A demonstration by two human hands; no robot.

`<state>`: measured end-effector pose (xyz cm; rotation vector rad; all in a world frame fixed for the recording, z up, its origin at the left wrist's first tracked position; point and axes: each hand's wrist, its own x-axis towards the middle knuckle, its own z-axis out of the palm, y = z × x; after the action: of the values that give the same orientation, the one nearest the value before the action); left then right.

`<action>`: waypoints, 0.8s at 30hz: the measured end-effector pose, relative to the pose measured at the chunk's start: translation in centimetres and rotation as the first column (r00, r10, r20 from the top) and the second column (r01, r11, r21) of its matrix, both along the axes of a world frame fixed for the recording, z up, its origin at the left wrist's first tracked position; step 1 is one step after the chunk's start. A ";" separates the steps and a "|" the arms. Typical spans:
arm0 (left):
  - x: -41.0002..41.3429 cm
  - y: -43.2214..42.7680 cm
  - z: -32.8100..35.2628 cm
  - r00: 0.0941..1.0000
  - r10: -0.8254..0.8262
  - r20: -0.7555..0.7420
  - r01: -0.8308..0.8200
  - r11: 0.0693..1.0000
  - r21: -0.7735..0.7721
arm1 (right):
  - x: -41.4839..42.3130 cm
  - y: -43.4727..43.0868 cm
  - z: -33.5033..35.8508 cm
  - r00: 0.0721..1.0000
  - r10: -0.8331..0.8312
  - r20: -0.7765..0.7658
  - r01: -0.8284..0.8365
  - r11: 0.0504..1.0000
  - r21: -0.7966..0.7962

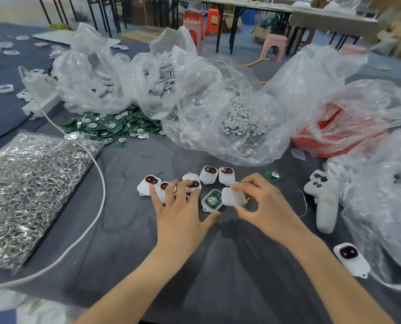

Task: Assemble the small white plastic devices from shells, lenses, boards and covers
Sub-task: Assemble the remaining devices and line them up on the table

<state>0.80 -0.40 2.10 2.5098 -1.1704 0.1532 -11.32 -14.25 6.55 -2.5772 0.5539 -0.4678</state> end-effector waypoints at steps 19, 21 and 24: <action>2.2 -0.5 -1.4 0.973 -0.173 -0.152 0.163 0.983 -0.080 | 4.3 -1.3 -0.3 0.891 0.229 -0.393 -0.227 0.973 0.052; 2.2 -0.6 -1.4 0.969 -0.173 -0.179 0.161 0.984 -0.079 | 4.4 -1.3 -0.1 0.882 0.245 -0.404 -0.244 0.968 0.054; 2.4 -1.0 -0.9 0.959 -0.162 -0.231 0.155 0.987 -0.047 | 4.8 -1.3 0.3 0.866 0.243 -0.437 -0.242 0.968 0.058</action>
<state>3.20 -1.43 1.25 2.3207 -1.2533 -0.1640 -6.49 -15.55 6.81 -2.7094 0.3609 0.2146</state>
